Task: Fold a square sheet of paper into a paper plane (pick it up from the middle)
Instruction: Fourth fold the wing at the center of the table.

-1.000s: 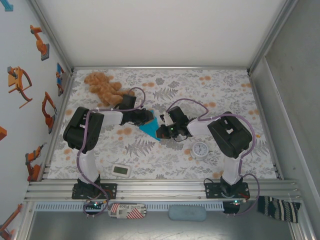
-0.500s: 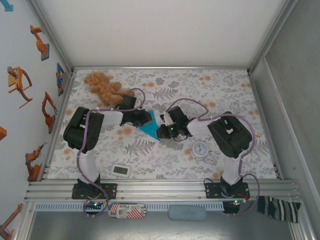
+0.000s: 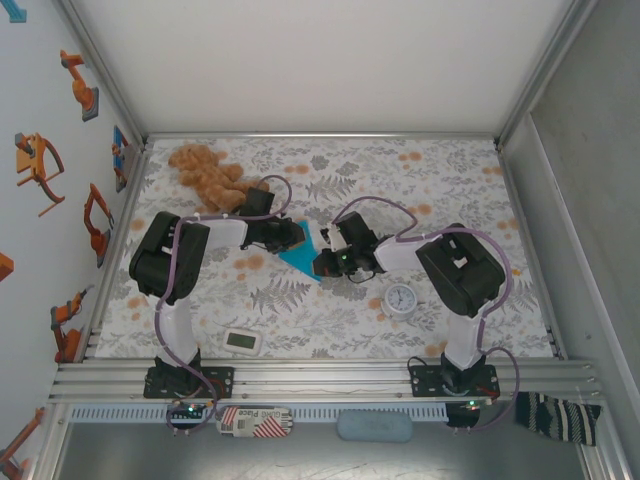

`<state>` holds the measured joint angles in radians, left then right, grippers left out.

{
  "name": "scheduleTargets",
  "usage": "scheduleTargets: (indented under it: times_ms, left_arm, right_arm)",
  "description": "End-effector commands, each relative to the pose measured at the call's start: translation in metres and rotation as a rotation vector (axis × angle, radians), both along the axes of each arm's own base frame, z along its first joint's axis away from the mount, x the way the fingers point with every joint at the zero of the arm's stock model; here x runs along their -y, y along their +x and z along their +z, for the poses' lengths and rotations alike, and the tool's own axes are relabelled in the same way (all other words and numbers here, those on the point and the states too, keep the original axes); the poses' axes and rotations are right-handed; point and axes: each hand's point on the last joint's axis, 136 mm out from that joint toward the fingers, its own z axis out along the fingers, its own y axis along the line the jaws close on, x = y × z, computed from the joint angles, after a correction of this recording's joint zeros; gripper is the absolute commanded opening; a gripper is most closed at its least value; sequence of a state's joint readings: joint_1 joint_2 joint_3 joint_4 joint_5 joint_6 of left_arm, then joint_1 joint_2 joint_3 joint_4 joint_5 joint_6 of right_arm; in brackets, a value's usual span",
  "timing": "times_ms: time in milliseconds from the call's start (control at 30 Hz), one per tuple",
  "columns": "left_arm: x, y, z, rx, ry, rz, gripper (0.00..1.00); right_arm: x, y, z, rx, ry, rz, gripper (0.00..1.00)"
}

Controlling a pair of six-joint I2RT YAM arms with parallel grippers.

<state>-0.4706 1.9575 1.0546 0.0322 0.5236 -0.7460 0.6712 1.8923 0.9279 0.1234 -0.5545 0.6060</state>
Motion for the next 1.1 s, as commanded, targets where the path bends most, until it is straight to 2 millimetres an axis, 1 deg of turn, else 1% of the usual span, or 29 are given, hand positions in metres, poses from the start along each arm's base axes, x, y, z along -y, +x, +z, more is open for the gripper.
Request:
scheduleTargets:
  times_ms: [0, 100, 200, 400, 567, 867, 1067]
  left_arm:
    - [-0.011, -0.008, -0.023, -0.057, 0.071, -0.003, 0.21]
    - [-0.014, -0.009, -0.027, -0.065, 0.091, 0.0, 0.21]
    - [-0.015, -0.01, -0.028, -0.071, 0.091, -0.001, 0.2]
    - [-0.016, -0.011, -0.031, -0.079, 0.096, -0.002, 0.21]
    - [-0.018, -0.014, -0.035, -0.095, 0.115, 0.001, 0.21]
    - [-0.02, -0.019, -0.042, -0.13, 0.132, 0.001, 0.21]
    - [-0.027, -0.022, -0.05, -0.165, 0.183, 0.01, 0.21]
  right_arm:
    - [0.002, 0.006, 0.02, 0.026, 0.0, -0.034, 0.02]
    - [0.0, 0.013, 0.034, 0.062, 0.022, -0.058, 0.02]
    - [-0.002, 0.017, 0.037, 0.069, 0.023, -0.066, 0.03]
    - [-0.012, 0.021, 0.028, 0.029, 0.026, -0.046, 0.02]
    - [-0.016, 0.018, 0.021, -0.006, 0.016, -0.019, 0.01]
    - [-0.008, 0.007, 0.003, -0.053, -0.034, -0.004, 0.01]
    - [-0.003, -0.006, -0.006, -0.089, -0.054, 0.023, 0.01]
